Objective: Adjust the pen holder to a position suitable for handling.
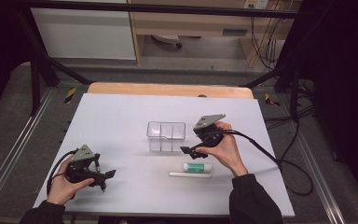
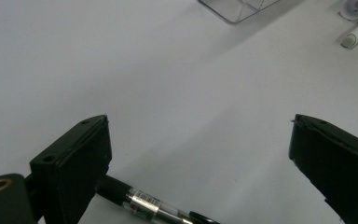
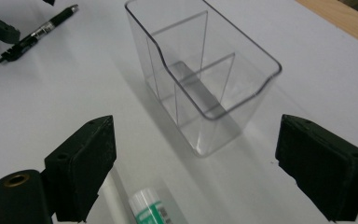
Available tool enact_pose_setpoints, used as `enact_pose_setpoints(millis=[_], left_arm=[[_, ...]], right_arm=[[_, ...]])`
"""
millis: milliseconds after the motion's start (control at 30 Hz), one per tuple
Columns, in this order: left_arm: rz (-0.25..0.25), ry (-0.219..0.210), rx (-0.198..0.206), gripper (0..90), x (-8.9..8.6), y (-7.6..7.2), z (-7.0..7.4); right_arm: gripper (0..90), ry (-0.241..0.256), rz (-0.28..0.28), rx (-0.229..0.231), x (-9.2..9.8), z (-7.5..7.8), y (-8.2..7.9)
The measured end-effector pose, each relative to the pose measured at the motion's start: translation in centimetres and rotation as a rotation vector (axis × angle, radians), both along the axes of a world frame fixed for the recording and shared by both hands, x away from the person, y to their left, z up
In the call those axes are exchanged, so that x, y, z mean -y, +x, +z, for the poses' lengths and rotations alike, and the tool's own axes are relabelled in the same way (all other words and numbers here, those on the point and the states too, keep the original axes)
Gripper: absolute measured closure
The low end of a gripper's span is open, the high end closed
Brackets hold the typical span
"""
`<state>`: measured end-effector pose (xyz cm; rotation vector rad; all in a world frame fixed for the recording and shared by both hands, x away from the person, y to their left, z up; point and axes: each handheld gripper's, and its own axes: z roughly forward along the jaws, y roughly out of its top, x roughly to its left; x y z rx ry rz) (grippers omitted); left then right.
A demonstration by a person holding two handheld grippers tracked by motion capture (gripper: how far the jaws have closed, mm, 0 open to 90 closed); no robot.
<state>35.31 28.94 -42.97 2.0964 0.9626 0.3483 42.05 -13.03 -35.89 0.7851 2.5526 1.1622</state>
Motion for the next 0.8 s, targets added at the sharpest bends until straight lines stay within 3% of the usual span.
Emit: enact_pose_setpoints(millis=[467, 800], left_arm=[[0.018, 0.001, -0.004, 5.6, -0.5, -0.1, 0.2], [0.039, 0.000, -0.011, 5.8, -1.0, -0.2, 0.3]], right_arm=[[12.4, 0.032, -0.093, 0.003, 4.6, -3.4, -1.8], [8.8, 0.047, -0.141, 0.002, 7.0, -5.0, -2.8]])
